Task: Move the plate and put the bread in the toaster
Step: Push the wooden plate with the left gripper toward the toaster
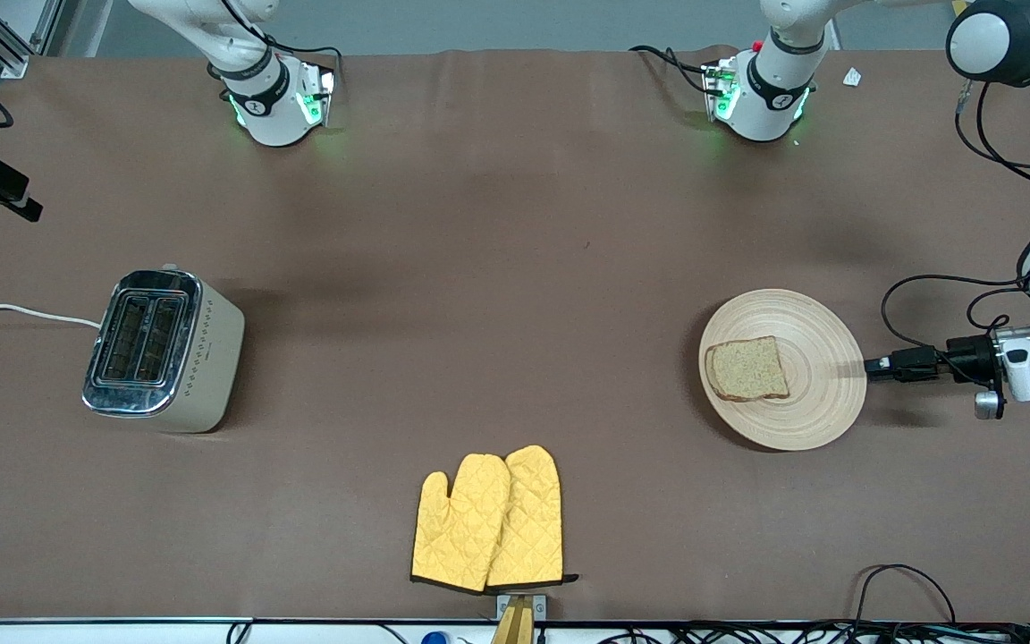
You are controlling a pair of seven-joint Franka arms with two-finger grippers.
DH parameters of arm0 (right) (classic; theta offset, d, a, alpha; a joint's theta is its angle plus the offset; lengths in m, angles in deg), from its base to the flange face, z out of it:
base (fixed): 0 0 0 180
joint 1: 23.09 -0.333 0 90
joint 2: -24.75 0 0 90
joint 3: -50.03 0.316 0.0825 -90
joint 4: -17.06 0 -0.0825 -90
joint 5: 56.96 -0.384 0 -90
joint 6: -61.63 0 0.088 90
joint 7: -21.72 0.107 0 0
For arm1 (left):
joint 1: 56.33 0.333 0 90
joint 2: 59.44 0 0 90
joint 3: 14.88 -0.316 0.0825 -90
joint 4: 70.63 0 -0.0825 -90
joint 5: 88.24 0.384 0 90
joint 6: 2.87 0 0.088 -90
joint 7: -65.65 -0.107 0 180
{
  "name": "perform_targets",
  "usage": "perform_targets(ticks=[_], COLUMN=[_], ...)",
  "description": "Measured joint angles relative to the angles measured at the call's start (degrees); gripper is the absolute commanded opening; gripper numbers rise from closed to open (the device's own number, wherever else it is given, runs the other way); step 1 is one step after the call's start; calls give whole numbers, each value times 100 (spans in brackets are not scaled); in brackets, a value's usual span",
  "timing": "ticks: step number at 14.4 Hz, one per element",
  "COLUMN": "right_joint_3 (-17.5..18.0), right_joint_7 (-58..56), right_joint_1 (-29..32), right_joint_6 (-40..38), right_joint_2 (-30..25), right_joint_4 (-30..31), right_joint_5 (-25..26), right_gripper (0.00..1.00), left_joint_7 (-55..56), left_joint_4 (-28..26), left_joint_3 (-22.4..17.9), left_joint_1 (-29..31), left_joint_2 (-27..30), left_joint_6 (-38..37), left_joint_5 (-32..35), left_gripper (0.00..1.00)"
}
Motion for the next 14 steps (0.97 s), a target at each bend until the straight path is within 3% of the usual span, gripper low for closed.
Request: perform_targets(ticks=[3, 7, 8, 14], right_joint_3=[7, 5, 6, 24], right_joint_7=[0, 0, 0, 0], right_joint_1=[-4, -2, -3, -10], right_joint_6=[12, 12, 12, 19], right_joint_2=[0, 0, 0, 0], right_joint_4=[43, 47, 47, 47], right_joint_5=[-13, -14, -16, -25], right_gripper=[100, 100, 100, 100], left_joint_7=[-2, -5, -5, 179], left_joint_4=[4, 38, 44, 229], left_joint_3=[115, 168, 176, 208], left_joint_1=[-14, -42, -43, -410], left_joint_2=[-106, -256, -270, -279], left_joint_6=[0, 1, 1, 23], left_joint_5=[-117, -177, -178, -199], left_gripper=[43, 5, 1, 0])
